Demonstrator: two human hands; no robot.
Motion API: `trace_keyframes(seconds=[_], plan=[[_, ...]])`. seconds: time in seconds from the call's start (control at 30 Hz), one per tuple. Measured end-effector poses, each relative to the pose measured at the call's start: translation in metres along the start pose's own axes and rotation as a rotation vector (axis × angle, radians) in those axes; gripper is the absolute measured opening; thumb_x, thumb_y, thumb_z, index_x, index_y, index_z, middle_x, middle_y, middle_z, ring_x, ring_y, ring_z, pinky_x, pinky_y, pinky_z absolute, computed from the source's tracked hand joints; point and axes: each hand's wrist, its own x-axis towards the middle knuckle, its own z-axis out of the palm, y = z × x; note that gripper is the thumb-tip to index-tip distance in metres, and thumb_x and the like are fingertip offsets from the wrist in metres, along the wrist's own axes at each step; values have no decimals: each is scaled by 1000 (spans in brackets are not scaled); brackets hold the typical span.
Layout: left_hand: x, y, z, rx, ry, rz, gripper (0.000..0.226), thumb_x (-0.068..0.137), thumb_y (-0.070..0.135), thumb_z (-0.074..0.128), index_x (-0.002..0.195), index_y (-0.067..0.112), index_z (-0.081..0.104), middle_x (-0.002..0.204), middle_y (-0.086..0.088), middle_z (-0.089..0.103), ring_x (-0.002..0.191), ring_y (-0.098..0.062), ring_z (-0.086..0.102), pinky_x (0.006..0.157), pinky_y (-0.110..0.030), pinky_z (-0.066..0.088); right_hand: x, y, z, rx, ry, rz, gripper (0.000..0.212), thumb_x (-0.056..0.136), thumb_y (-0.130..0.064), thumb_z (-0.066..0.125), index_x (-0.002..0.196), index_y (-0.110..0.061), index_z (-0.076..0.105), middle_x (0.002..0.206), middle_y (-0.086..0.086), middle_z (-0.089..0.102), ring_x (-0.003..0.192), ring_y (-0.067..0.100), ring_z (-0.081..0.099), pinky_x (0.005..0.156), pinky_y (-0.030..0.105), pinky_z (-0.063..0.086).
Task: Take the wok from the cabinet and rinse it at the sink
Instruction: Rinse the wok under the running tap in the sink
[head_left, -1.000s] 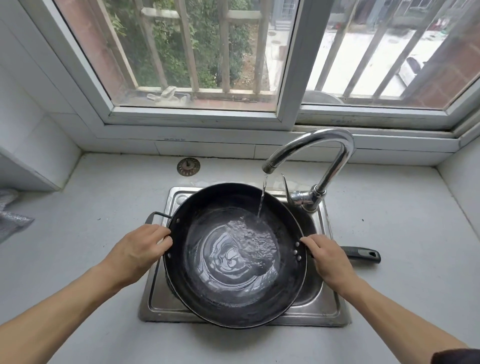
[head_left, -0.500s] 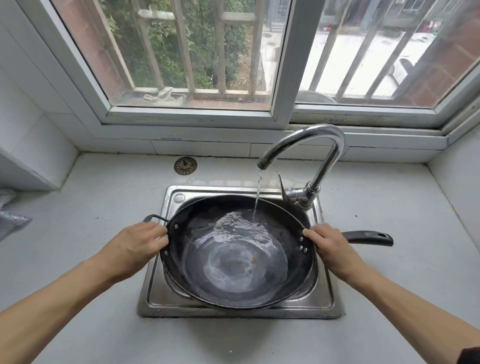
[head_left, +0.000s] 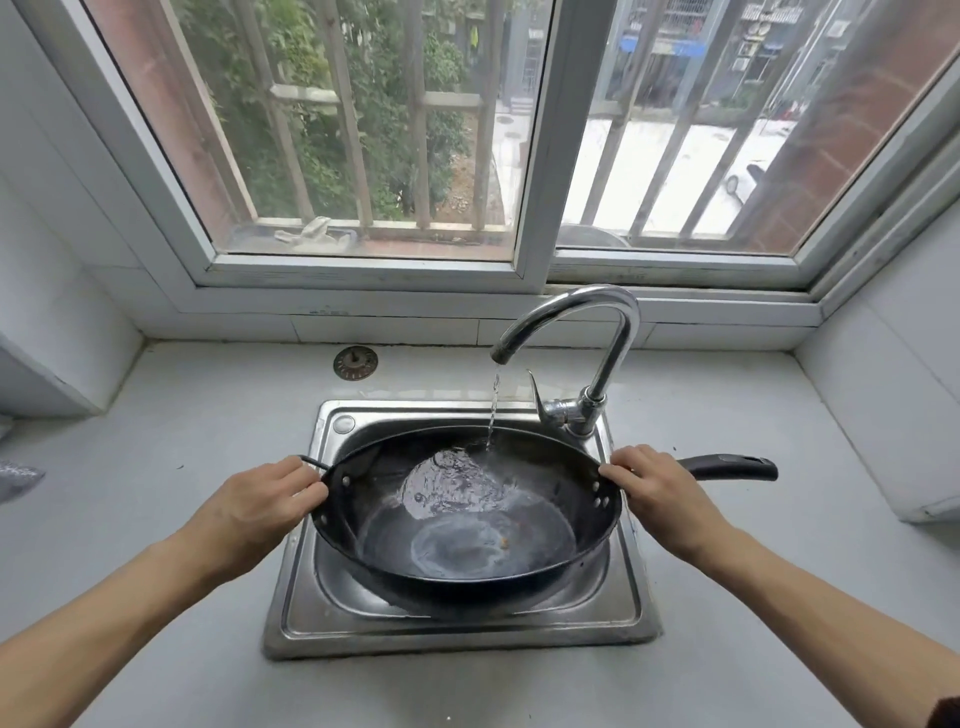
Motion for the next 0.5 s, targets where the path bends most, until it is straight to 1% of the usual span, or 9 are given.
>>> trace_keyframes(seconds=[0.1,0.2,0.33,0.5], plan=[[6,0,-2,29,35,26,30,70,-11,52,79,17,55,79,0,54,71,-23,48,55,-33,44,-3,2,-8,-28,-28,20,53,60,17,73,103,-12,66,98,4,61,78,25,56,56,35,45],[11,2,4,32,51,13,35,67,-15,51,81,16,56,79,-2,55,69,-25,52,53,-34,44,-7,3,-14,-51,-40,32,51,62,16,72,103,-13,67,97,3,61,78,25,55,56,36,45],[18,7,11,27,68,15,28,73,-9,45,81,16,56,78,-2,54,66,-25,52,51,-35,44,-13,6,-22,-82,-37,24,52,62,15,72,105,-13,66,99,3,60,79,25,54,57,34,41],[21,7,14,46,115,24,30,75,-9,40,82,14,57,79,-4,55,65,-27,51,50,-35,44,-17,2,-33,-124,-45,0,53,61,14,71,106,-13,66,100,3,61,81,24,55,59,32,39]])
